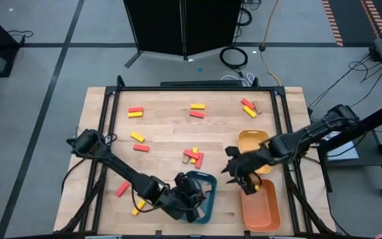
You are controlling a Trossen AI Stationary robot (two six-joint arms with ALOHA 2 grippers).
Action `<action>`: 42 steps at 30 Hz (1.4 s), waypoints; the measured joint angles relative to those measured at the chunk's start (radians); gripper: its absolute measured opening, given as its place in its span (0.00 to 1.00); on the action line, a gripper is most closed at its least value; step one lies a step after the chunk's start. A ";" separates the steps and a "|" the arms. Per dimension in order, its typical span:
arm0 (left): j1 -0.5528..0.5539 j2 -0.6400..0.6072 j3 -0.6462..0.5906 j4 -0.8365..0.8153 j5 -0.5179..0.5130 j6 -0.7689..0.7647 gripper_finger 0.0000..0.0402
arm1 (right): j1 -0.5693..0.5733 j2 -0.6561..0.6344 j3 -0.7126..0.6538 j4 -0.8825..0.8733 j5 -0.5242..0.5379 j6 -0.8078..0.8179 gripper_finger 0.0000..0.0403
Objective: Sort blocks
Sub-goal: Put the brown block into the blue bin
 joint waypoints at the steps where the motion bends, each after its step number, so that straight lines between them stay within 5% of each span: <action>1: 0.000 0.005 0.003 -0.029 0.007 -0.031 0.22 | 0.018 -0.001 -0.001 -0.013 0.013 0.011 0.32; 15: 0.012 0.040 0.009 -0.084 0.231 -0.169 0.22 | 0.230 -0.033 0.000 -0.085 0.122 0.101 0.32; 24: 0.041 0.039 0.009 -0.153 0.286 -0.168 0.65 | 0.244 -0.033 0.000 -0.084 0.121 0.091 0.32; 36: 0.053 -0.031 0.009 -0.152 0.191 -0.032 0.66 | 0.214 -0.051 0.000 -0.084 0.126 0.061 0.32; 42: 0.053 -0.096 0.009 -0.135 0.036 0.104 0.66 | 0.081 -0.188 0.000 -0.101 0.293 -0.005 0.32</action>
